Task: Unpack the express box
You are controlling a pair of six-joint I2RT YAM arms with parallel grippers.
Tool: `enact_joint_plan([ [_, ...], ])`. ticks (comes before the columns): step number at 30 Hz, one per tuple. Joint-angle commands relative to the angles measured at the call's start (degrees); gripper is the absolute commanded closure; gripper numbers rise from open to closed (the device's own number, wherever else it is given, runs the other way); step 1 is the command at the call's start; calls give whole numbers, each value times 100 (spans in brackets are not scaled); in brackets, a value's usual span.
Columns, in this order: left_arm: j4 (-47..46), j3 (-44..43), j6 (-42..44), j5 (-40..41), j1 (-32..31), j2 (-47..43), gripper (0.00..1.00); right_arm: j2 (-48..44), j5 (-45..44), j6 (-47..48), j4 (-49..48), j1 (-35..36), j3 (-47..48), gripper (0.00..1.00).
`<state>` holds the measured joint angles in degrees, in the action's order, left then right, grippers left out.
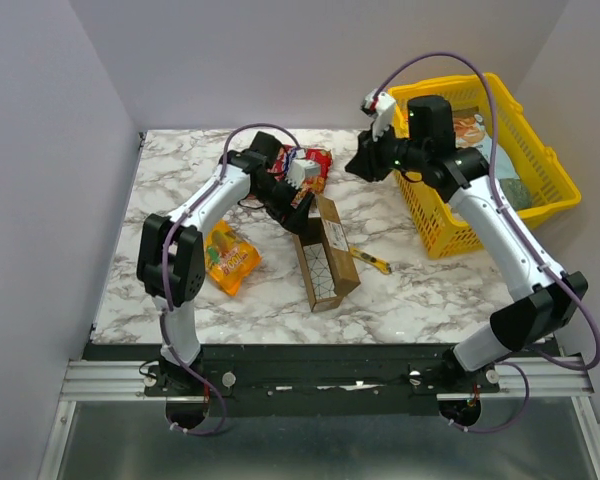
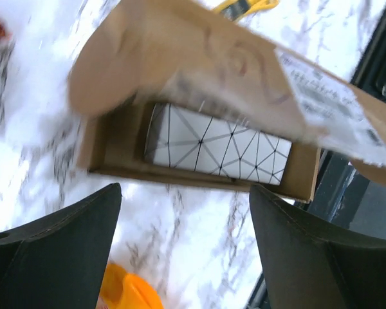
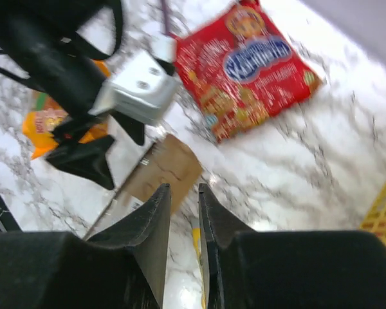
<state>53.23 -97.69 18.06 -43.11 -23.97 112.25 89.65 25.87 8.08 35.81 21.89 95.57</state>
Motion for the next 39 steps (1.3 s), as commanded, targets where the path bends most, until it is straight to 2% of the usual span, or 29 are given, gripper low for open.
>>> enact_joint_plan([
  [1,-515,723,-926,1463,23,-537,7,-53,23,581,180,930,6,69],
  [6,-717,918,-1611,1218,76,-476,4,219,-55,468,67,1747,-495,76],
  [7,-813,971,-1726,1165,76,-450,3,255,-73,345,40,1783,-617,81],
  [10,-946,1041,-2043,1209,41,-353,2,360,23,168,57,1836,-758,88],
  [19,-1192,1042,-2369,989,41,209,3,457,261,431,-48,2355,-1382,88],
  [22,-1184,1041,-2404,919,41,324,6,519,104,590,-31,2556,-1637,88],
  [30,-1280,1296,-2527,480,111,166,23,-219,-1934,370,-346,2707,-2859,95],
  [35,-1438,1559,-2703,49,112,105,34,-211,-2279,265,-347,2707,-3018,96],
  [39,-1570,1762,-3001,-144,138,69,35,70,-2437,98,-399,2707,-2860,94],
])
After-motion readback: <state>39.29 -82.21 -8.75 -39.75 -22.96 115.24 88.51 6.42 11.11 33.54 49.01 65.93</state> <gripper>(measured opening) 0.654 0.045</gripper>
